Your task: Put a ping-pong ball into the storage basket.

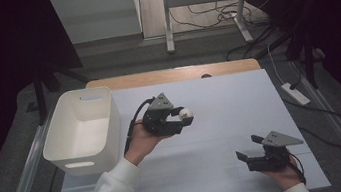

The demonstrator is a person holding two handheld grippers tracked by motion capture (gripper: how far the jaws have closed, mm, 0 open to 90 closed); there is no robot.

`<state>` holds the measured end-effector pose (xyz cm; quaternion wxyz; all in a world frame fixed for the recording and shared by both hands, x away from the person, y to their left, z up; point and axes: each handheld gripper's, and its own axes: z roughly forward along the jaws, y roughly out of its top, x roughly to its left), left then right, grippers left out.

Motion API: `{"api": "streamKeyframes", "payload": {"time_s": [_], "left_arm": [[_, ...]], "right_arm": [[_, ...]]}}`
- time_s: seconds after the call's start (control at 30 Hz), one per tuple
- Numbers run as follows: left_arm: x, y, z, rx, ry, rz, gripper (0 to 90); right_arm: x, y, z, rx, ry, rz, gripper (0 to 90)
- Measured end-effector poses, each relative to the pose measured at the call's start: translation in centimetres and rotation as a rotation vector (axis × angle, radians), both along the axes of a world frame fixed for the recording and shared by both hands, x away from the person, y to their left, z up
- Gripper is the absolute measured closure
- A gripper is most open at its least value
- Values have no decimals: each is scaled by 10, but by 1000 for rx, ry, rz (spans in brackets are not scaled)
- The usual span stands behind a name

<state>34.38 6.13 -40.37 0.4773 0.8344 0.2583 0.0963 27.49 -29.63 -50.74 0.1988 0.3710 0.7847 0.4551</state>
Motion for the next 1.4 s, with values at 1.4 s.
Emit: {"api": "streamKeyframes", "payload": {"time_s": [1.4], "left_arm": [[3,33,19,-57,-35,79,509]], "right_arm": [[0,1,-1,-8,3,2,147]]}}
